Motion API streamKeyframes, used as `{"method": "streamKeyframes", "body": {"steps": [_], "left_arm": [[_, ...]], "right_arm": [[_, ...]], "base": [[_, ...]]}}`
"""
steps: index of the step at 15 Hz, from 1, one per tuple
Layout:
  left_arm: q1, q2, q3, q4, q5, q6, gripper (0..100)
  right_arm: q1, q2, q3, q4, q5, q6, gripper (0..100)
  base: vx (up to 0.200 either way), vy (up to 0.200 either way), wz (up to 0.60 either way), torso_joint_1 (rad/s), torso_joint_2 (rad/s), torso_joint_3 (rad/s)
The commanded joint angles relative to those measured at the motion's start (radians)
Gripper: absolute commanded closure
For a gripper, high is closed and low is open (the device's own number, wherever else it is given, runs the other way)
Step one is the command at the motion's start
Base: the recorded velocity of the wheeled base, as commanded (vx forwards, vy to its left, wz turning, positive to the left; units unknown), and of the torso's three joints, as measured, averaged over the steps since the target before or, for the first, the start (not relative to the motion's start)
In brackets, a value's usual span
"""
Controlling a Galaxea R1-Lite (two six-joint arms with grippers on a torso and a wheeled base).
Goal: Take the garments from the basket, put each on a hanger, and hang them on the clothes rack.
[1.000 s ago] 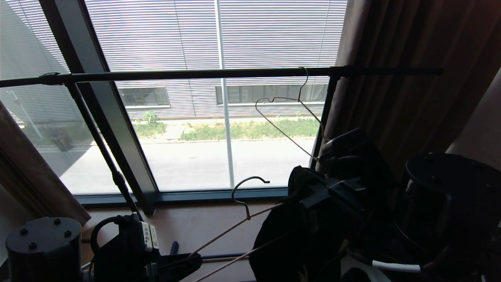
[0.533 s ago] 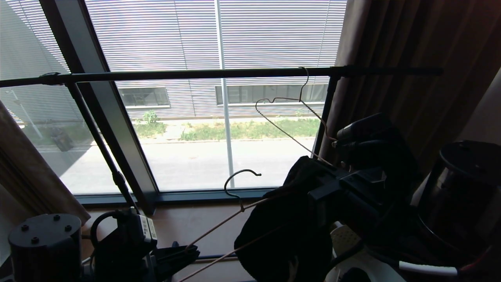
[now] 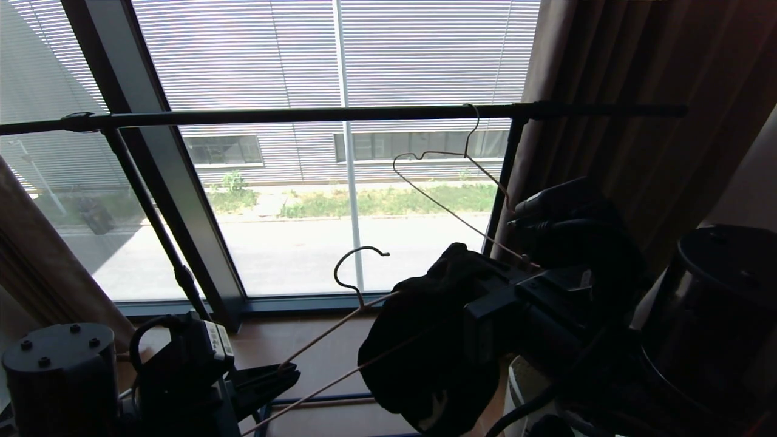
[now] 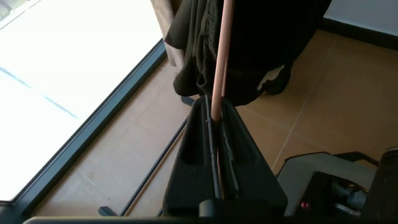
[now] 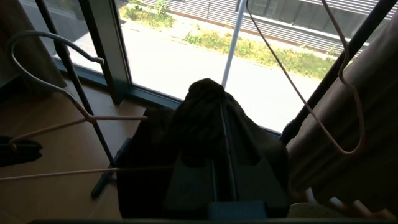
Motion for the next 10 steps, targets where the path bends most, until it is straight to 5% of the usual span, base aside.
{"method": "streamKeyframes", "body": {"steps": [1, 10], "left_arm": [[-0.049, 0.002, 0.002, -0.001, 0.000, -0.006, 100], [-0.075, 0.028, 0.002, -0.004, 0.000, -0.007, 100]], "right_arm": [[0.037, 0.086, -0.035, -0.001, -0.040, 0.034, 100], [0.098, 0.086, -0.060, -0.001, -0.049, 0.080, 100]], "base": [[0.000, 0.000, 0.00, 0.000, 0.00, 0.000], [0.000, 0.000, 0.00, 0.000, 0.00, 0.000]]}}
